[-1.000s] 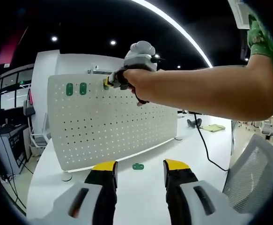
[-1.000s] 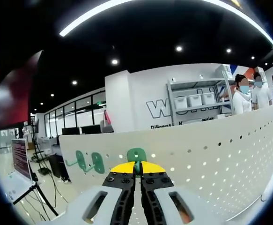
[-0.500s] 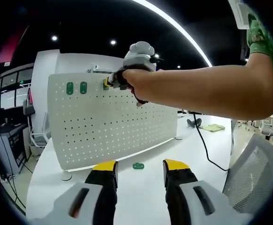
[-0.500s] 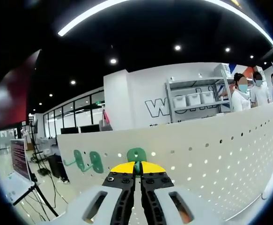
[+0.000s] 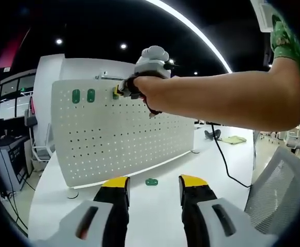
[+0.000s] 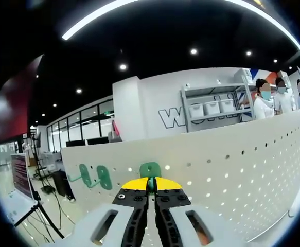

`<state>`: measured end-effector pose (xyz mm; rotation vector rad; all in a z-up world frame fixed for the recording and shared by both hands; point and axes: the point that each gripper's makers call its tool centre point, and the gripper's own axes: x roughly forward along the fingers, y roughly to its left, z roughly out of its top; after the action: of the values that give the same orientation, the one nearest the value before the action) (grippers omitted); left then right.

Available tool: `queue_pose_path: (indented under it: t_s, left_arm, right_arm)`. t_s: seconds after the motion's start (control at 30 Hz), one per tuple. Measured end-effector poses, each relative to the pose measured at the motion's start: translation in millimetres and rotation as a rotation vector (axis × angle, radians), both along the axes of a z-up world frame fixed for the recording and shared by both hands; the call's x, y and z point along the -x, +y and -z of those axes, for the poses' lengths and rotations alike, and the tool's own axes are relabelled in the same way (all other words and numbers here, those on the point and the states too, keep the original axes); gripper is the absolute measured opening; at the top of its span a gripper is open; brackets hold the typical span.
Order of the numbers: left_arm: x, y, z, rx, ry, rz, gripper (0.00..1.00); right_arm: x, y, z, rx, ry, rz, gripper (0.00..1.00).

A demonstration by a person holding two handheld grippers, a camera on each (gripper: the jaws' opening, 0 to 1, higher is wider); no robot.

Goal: Insert the hook assembly into the mounting plate slot until the hook locks in place.

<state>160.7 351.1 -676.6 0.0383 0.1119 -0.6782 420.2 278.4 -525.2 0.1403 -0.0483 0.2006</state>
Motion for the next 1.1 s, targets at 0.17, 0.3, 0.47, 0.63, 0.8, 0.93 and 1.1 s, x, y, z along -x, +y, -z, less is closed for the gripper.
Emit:
queue_pose_path:
  t_s: [0.17, 0.3, 0.47, 0.63, 0.8, 0.93, 1.1]
  left_arm:
    - [-0.2, -0.1, 0.3, 0.000, 0.000, 0.003, 0.39]
    - [-0.2, -0.4, 0.3, 0.000, 0.001, 0.005, 0.39]
    - [-0.5, 0.5, 0.3, 0.002, 0.001, 0.004, 0.39]
    - [-0.1, 0.8, 0.4, 0.002, 0.001, 0.003, 0.39]
    - [-0.1, 0.8, 0.3, 0.004, 0.001, 0.003, 0.39]
    - [-0.1, 0.4, 0.3, 0.006, 0.001, 0.002, 0.39]
    - [-0.3, 0.7, 0.9, 0.006, 0.003, 0.003, 0.39]
  right_arm:
    - [0.0, -0.4, 0.2, 0.000, 0.001, 0.002, 0.02]
    - [0.2, -0.2, 0.5, -0.002, 0.003, 0.003, 0.02]
    - [-0.9, -0.2, 1.0, -0.003, 0.004, 0.004, 0.02]
    - [-0.4, 0.2, 2.0, -0.002, 0.006, 0.004, 0.02]
    - [0.6, -2.3, 2.1, -0.003, 0.007, 0.008, 0.02]
    - [0.4, -2.7, 1.4, -0.004, 0.006, 0.009, 0.02]
    - [0.3, -5.3, 1.1, -0.001, 0.003, 0.017, 0.02]
